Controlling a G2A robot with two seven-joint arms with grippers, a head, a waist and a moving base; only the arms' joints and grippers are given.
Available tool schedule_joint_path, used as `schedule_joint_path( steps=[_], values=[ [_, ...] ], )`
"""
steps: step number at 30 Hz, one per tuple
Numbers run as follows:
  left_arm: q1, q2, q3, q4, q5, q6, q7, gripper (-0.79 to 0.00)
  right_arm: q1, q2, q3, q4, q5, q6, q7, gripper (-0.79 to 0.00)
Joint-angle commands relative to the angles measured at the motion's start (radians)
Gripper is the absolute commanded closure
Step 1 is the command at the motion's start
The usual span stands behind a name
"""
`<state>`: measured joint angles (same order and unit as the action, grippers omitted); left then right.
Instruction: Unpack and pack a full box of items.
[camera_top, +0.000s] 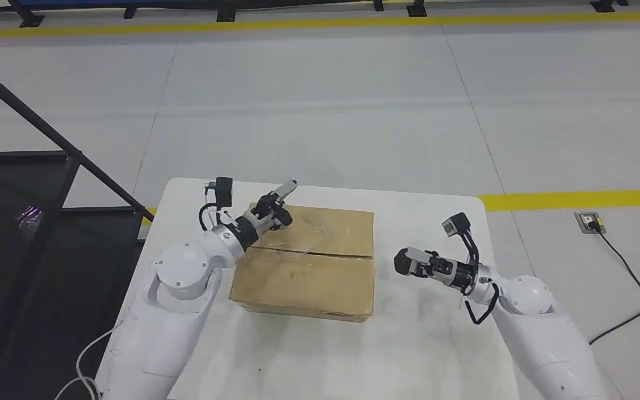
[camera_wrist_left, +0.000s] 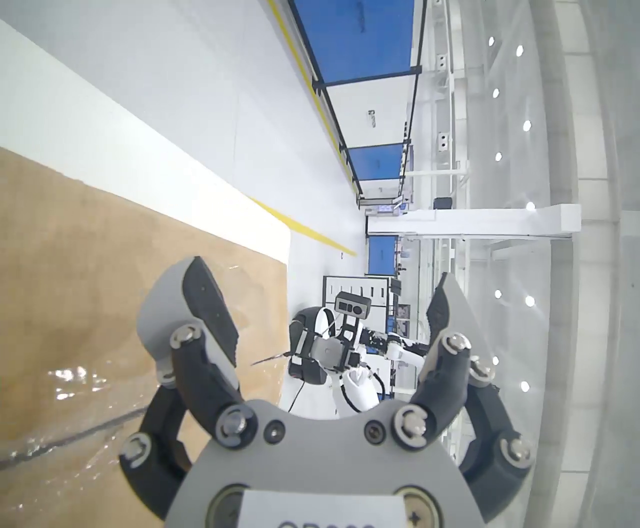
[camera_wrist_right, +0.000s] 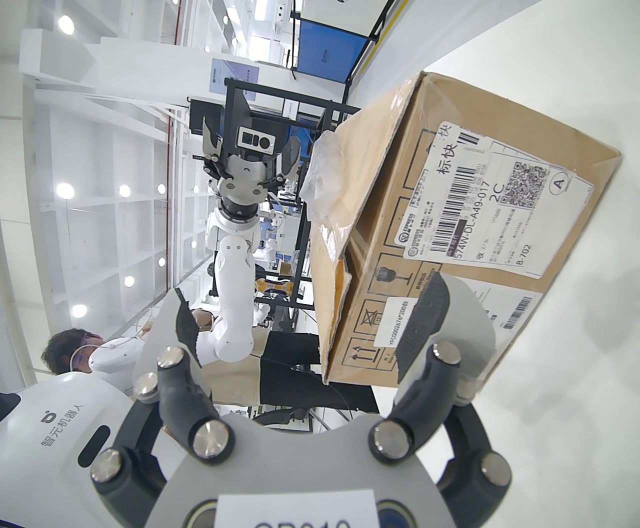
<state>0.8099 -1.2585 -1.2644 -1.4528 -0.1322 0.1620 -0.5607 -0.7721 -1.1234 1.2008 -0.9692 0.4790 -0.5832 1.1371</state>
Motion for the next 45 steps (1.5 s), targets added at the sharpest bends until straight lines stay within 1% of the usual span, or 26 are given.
schedule_joint_path(
  steps=[1,5,7,10,15,21,28,34,36,39,42,45],
  values=[
    [-0.02,-0.006,0.035,0.021,0.011,0.002,0.003,-0.785,-0.002,0.001,0.003,0.004,0.003,-0.002,0.002,-0.785],
    [-0.071,-0.021,0.114,0.077,0.038,0.008,0.007,-0.785,-0.011,0.004,0.012,0.009,0.01,-0.011,0.004,-0.785],
    [-0.087,-0.027,0.143,0.089,0.051,0.003,0.01,-0.785,-0.014,0.005,0.016,0.012,0.013,-0.013,0.005,-0.785],
    [-0.101,-0.039,0.187,0.099,0.064,0.0,0.039,-0.785,-0.018,0.007,0.022,0.012,0.017,-0.015,0.008,-0.785],
    [-0.116,-0.055,0.234,0.109,0.068,-0.004,0.075,-0.785,-0.022,0.01,0.029,0.011,0.019,-0.016,0.007,-0.785],
    [-0.093,-0.064,0.262,0.055,0.078,-0.035,0.089,-0.785,-0.019,0.011,0.028,0.015,0.024,-0.012,0.01,-0.785],
    [-0.031,-0.06,0.284,-0.036,0.18,-0.063,0.1,-0.785,-0.01,0.009,0.023,0.023,0.027,-0.011,0.015,-0.785],
    [-0.009,-0.061,0.299,-0.064,0.217,-0.063,0.085,-0.785,-0.006,0.008,0.018,0.027,0.029,-0.017,0.016,-0.785],
    [0.0,-0.061,0.287,-0.086,0.194,-0.067,0.074,-0.785,-0.005,0.008,0.017,0.027,0.028,-0.016,0.015,-0.785],
    [0.025,-0.054,0.233,-0.146,0.147,-0.077,0.066,-0.785,0.0,0.008,0.02,0.012,0.032,-0.02,0.003,-0.785],
    [0.074,-0.042,0.134,-0.216,0.069,-0.095,0.074,-0.785,0.008,0.008,0.025,-0.031,0.046,-0.013,-0.002,-0.785],
    [0.131,-0.027,0.017,-0.263,0.046,-0.11,0.111,-0.785,0.031,0.005,0.017,-0.088,0.068,0.025,0.015,-0.785]
  ],
)
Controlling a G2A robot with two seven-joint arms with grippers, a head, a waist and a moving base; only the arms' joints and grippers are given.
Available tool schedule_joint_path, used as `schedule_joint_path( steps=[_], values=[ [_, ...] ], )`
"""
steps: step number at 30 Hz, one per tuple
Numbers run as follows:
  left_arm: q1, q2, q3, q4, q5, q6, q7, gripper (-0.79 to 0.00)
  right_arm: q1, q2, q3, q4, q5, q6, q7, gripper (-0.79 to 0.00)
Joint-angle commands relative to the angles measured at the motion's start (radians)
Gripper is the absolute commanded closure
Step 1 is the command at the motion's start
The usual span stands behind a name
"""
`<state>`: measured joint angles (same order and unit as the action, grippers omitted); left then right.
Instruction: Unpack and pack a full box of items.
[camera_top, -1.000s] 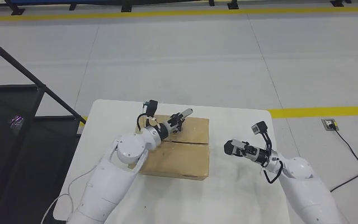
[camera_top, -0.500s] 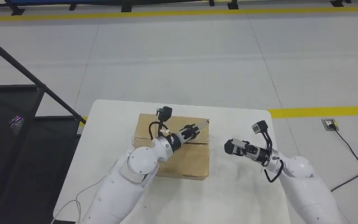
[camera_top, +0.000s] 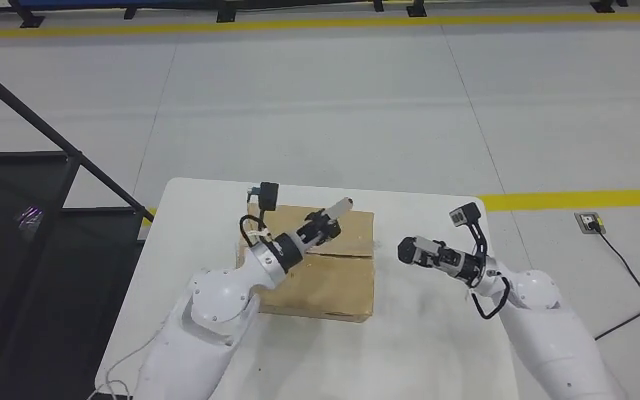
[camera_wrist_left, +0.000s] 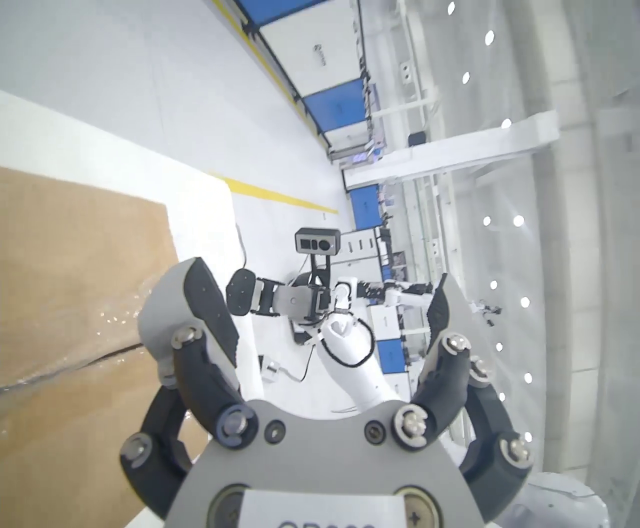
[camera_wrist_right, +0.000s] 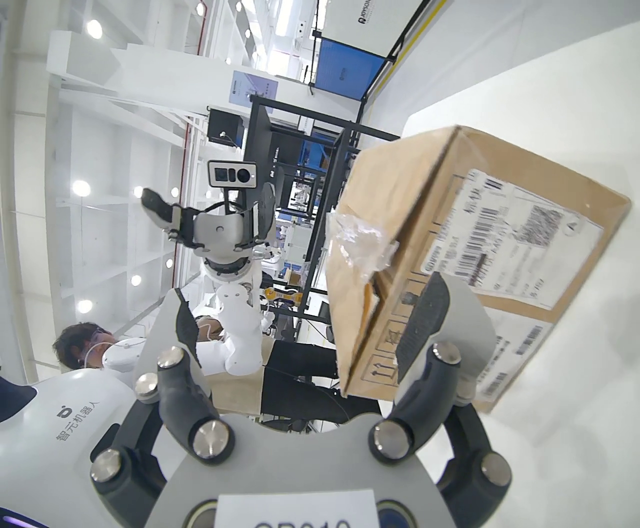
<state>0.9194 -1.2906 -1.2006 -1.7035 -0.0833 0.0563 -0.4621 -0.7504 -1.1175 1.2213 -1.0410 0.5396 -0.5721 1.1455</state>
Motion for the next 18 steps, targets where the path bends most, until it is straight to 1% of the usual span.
schedule_joint_path(
  steps=[1,4,7,13,16,18],
  values=[
    [0.041,0.01,-0.082,-0.019,-0.011,-0.005,0.019,-0.785,0.022,-0.003,-0.009,-0.025,0.019,0.035,0.011,-0.785],
    [0.091,0.022,-0.174,-0.019,-0.015,-0.009,0.038,-0.785,0.079,-0.016,-0.05,-0.024,0.032,0.111,0.014,-0.785],
    [0.138,0.03,-0.235,0.0,-0.004,-0.019,0.063,-0.785,0.143,-0.037,-0.113,0.011,0.028,0.172,0.018,-0.785],
    [0.198,0.037,-0.303,0.057,-0.026,-0.047,0.099,-0.785,0.239,-0.078,-0.228,0.117,-0.01,0.229,0.025,-0.785],
    [0.21,0.039,-0.326,0.081,-0.051,-0.055,0.102,-0.785,0.276,-0.093,-0.264,0.181,-0.044,0.263,0.008,-0.785],
    [0.212,0.041,-0.339,0.097,-0.056,-0.056,0.113,-0.785,0.296,-0.101,-0.287,0.208,-0.065,0.291,0.025,-0.785]
  ],
)
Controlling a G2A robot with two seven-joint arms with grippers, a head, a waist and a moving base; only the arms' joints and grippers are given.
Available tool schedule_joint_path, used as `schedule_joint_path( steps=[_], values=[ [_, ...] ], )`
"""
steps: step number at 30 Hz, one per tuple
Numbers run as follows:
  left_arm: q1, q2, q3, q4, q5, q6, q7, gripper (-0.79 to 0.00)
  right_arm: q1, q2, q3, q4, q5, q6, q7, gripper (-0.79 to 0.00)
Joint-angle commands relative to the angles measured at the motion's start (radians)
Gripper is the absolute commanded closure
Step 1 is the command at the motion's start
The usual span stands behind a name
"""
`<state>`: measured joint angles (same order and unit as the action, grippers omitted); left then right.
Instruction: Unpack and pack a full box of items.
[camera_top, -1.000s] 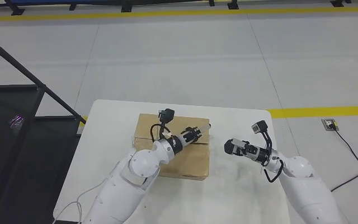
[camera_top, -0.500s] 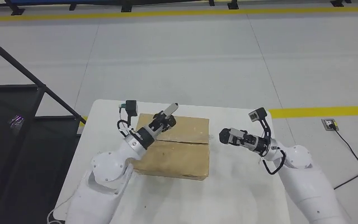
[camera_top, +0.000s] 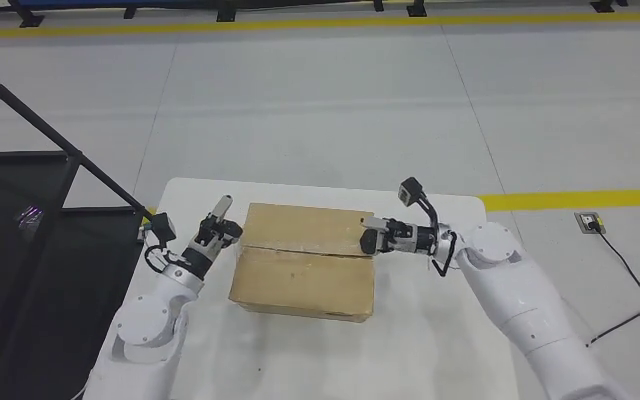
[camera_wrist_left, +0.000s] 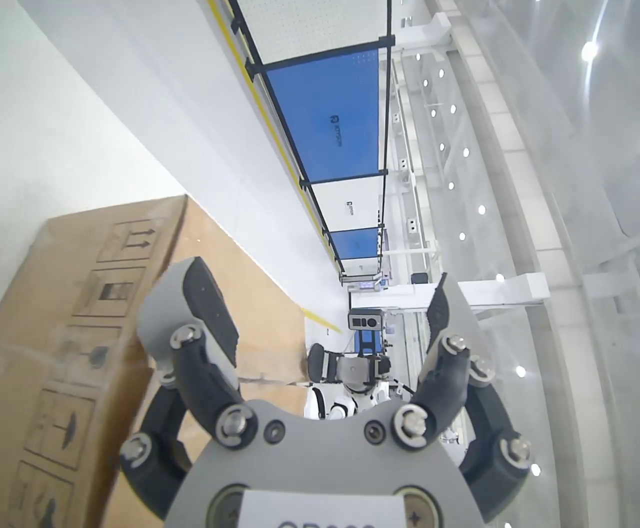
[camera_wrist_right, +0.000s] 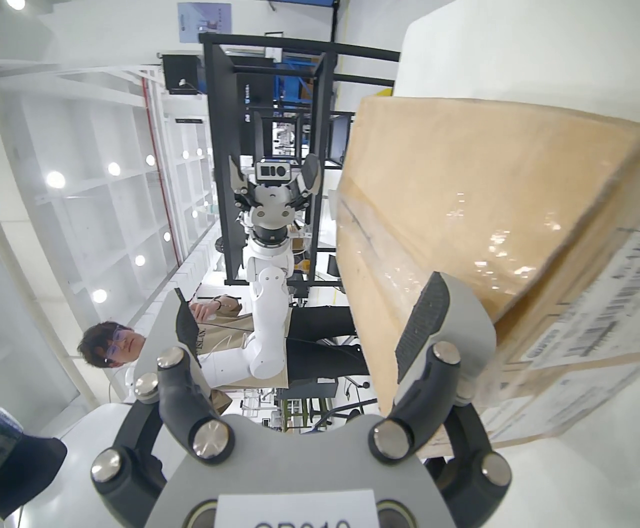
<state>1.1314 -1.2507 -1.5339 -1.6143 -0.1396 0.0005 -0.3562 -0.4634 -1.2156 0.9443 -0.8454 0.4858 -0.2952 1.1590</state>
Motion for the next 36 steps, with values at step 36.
schedule_joint_path(
  steps=[36],
  values=[
    [0.058,0.008,0.033,0.031,-0.048,-0.013,-0.081,-0.785,0.0,-0.083,-0.153,-0.122,-0.114,0.067,-0.141,-0.785]
  ],
)
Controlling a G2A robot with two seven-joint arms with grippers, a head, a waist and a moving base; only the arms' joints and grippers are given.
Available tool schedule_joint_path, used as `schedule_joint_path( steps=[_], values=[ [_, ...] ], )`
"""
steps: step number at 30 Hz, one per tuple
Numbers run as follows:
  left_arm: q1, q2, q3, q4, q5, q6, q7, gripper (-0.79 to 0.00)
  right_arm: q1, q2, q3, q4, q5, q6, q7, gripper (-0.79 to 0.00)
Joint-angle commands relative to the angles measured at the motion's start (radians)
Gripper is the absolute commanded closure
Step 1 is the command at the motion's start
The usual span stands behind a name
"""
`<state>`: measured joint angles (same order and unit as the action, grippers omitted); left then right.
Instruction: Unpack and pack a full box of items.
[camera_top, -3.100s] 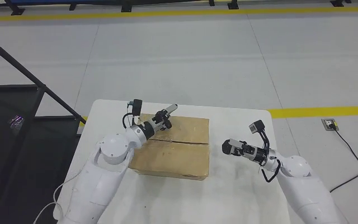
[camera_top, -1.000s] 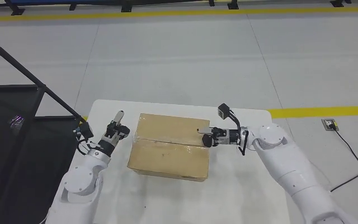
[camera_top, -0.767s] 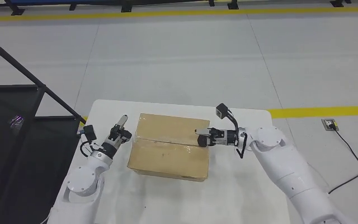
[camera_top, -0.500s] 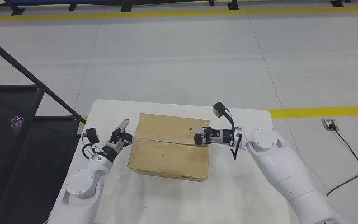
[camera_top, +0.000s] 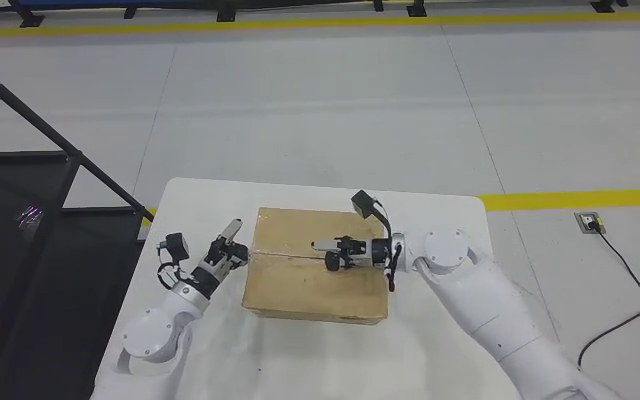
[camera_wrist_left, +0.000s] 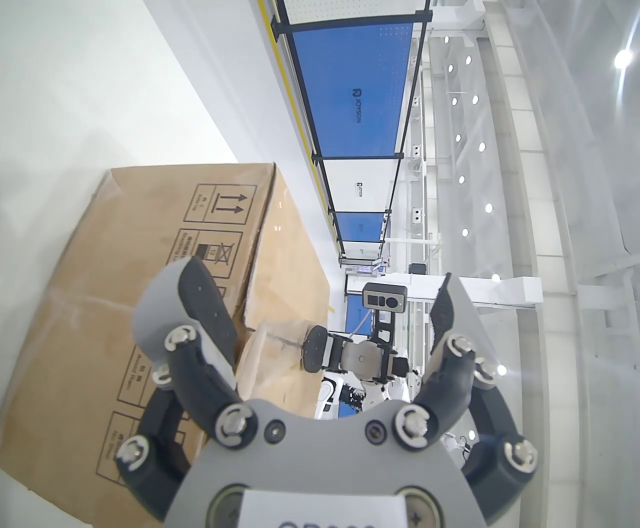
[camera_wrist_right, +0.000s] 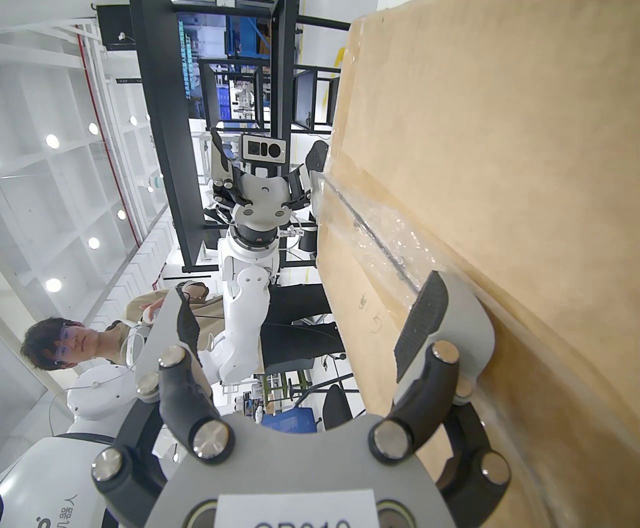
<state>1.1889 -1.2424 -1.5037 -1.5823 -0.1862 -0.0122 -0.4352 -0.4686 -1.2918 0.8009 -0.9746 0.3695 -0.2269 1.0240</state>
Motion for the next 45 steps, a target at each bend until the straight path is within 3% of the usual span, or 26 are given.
schedule_joint_path(
  steps=[1,10,17,24,34,39,45],
  values=[
    [0.001,0.0,0.006,-0.001,-0.002,-0.002,-0.003,-0.785,0.011,-0.014,-0.02,0.014,0.007,-0.004,-0.009,-0.785],
    [0.011,0.0,0.024,0.0,-0.008,-0.015,-0.013,-0.785,0.054,-0.097,-0.115,0.105,0.069,-0.036,-0.081,-0.785],
    [0.025,0.003,0.014,-0.007,-0.03,-0.028,-0.022,-0.785,0.073,-0.166,-0.165,0.198,0.131,-0.122,-0.117,-0.785],
    [0.031,0.009,-0.019,0.003,-0.051,-0.036,-0.031,-0.785,0.109,-0.194,-0.167,0.276,0.118,-0.148,-0.096,-0.785],
    [0.028,0.016,-0.042,0.0,-0.062,-0.046,-0.055,-0.785,0.065,-0.129,-0.068,0.228,0.013,-0.143,-0.083,-0.785],
    [0.021,0.019,-0.044,0.004,-0.063,-0.047,-0.072,-0.785,-0.017,-0.069,0.038,0.101,-0.04,-0.117,-0.112,-0.785],
    [0.009,0.022,-0.046,0.011,-0.065,-0.047,-0.089,-0.785,-0.154,0.005,0.191,-0.112,-0.123,-0.016,-0.142,-0.785]
  ],
)
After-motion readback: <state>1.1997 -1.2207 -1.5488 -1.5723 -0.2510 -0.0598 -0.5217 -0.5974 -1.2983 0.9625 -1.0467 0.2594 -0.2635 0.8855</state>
